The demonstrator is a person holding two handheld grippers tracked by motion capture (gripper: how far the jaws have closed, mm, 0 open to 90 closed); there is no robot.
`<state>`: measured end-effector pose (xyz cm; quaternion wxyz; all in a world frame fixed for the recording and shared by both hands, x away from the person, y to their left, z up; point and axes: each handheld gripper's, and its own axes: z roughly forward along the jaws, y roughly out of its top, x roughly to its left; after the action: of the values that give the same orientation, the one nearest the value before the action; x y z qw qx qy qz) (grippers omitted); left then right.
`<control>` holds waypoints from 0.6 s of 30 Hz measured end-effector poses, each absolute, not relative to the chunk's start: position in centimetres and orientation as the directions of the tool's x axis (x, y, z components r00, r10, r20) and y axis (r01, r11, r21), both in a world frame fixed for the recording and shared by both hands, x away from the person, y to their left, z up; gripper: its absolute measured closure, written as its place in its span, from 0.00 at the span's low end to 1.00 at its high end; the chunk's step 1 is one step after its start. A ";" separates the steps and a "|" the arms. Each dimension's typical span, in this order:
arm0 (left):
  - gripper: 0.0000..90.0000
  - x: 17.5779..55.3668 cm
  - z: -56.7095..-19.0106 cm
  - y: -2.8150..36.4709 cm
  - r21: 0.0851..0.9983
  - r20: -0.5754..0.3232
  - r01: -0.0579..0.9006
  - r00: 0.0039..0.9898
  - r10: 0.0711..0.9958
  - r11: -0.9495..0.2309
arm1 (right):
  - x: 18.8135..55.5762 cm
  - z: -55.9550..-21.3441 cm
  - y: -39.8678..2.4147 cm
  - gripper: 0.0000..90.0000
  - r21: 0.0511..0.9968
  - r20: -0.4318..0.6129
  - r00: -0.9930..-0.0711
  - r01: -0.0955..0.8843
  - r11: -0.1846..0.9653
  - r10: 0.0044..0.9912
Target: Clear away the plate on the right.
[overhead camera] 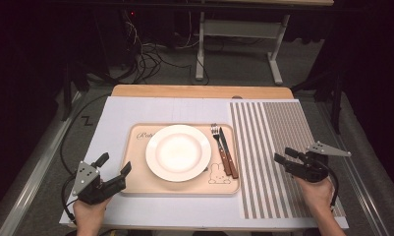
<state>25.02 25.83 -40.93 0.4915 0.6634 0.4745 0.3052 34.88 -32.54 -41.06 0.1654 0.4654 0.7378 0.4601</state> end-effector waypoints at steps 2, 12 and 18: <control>0.23 25.0 -40.9 25.8 0.942 -0.062 0.329 0.363 0.930 -0.066 | 34.6 -41.2 -32.7 0.48 0.839 0.173 -0.511 0.525 0.146 0.842; 0.23 25.0 -40.9 25.9 0.943 -0.065 0.328 0.361 0.930 -0.062 | 33.5 -41.6 -33.2 0.44 0.862 0.137 -0.510 0.484 0.152 0.849; 0.23 24.9 -40.9 26.1 0.944 -0.068 0.326 0.360 0.931 -0.057 | 32.7 -41.9 -33.7 0.41 0.876 0.123 -0.507 0.460 0.148 0.853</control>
<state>24.85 26.08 -40.86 0.4948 0.6596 0.4761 0.3057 32.74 -33.67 -41.95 0.2081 0.4506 0.7284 0.4723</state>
